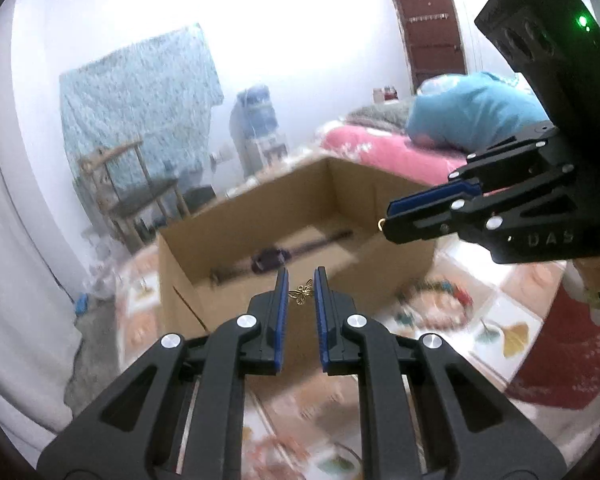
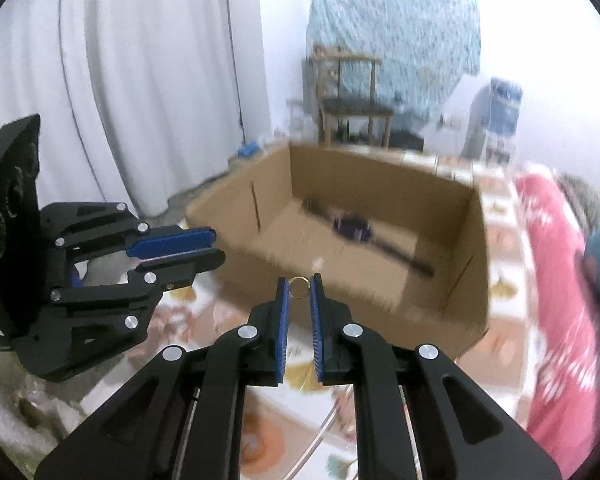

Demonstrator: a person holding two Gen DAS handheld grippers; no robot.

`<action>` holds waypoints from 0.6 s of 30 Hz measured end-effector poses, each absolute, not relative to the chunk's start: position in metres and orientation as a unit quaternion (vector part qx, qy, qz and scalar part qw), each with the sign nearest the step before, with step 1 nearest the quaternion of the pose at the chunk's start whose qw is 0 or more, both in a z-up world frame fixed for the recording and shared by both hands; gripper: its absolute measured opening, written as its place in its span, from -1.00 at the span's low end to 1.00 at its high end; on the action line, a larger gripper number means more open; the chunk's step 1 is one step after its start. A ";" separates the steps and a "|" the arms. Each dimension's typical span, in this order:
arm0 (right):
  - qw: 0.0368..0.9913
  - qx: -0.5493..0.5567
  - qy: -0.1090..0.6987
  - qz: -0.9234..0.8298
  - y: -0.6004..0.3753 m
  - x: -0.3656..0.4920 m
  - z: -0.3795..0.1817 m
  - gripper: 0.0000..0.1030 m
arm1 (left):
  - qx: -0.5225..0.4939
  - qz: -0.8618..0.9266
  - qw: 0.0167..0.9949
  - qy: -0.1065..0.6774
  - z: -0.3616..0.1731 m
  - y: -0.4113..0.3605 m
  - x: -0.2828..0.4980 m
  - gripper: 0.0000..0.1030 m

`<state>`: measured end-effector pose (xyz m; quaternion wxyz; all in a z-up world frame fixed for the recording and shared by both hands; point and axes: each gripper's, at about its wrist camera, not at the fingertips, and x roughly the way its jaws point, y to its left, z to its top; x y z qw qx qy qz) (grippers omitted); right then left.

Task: Organize jewelry
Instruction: 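Carry both pieces over the box and open both tools to drop them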

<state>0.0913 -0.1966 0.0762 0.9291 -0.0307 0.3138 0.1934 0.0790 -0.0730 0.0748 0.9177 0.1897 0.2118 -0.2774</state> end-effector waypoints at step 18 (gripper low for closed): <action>0.794 0.035 0.555 0.247 -0.219 0.277 0.015 -0.79 | 0.070 -0.373 0.767 0.517 0.038 -0.113 0.240 -0.76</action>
